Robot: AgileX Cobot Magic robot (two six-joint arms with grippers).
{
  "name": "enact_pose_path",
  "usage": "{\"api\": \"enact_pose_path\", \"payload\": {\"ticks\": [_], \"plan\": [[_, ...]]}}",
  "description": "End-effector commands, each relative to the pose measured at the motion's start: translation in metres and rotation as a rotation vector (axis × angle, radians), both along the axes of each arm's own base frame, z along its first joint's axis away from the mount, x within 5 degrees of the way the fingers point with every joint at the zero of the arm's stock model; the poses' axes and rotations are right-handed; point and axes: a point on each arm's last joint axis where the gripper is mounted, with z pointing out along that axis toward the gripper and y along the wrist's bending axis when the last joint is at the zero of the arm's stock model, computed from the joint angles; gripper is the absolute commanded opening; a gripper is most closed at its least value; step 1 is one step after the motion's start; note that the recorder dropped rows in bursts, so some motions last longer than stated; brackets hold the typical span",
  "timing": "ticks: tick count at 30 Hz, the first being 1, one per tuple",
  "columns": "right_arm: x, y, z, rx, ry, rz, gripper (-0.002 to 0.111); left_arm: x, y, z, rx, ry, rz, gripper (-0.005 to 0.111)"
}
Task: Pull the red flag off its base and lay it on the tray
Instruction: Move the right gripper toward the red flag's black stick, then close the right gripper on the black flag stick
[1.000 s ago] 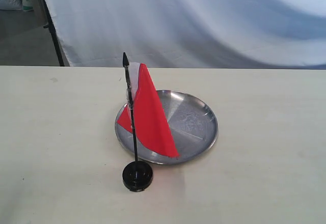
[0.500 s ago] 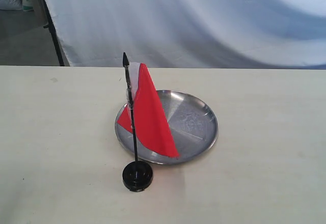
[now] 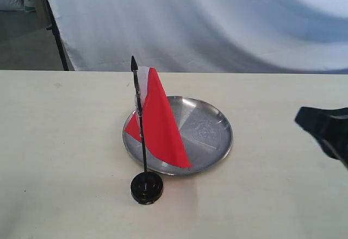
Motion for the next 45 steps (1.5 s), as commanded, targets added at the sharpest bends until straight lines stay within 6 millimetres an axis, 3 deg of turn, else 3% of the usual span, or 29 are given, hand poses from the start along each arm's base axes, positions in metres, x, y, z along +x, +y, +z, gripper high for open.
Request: {"api": "enact_pose_path", "payload": {"ticks": [1,10,17,23,32,38,40,42,45], "plan": [[0.008,0.029,-0.010,-0.052,0.015,0.114,0.000,0.000,0.000,-0.001,-0.011,-0.002,0.002,0.000],[0.018,0.057,-0.018,-0.035,-0.087,0.155,0.000,0.000,0.000,-0.001,-0.011,-0.002,0.002,0.000],[0.023,0.083,-0.037,-0.245,-0.275,0.349,0.000,0.000,0.000,-0.001,-0.011,-0.002,0.002,0.000],[0.023,0.111,-0.071,-0.388,-0.401,0.603,0.000,0.000,0.000,-0.001,-0.011,-0.002,0.002,0.000],[0.039,0.132,-0.124,-0.287,-0.399,0.585,0.000,0.000,0.000,-0.001,-0.011,-0.002,0.002,0.000],[0.055,0.150,-0.142,-0.306,-0.376,0.591,0.000,0.000,0.000,-0.001,-0.011,-0.002,0.002,0.000],[0.057,0.158,-0.144,-0.309,-0.381,0.635,0.008,0.000,0.000,-0.001,-0.011,-0.002,0.002,0.000],[0.062,0.164,-0.146,-0.293,-0.351,0.634,0.023,0.000,0.000,-0.001,-0.011,-0.002,0.002,0.000],[0.068,0.170,-0.146,-0.260,-0.278,0.610,0.055,0.000,0.000,-0.001,-0.011,-0.002,0.002,0.000]]}}
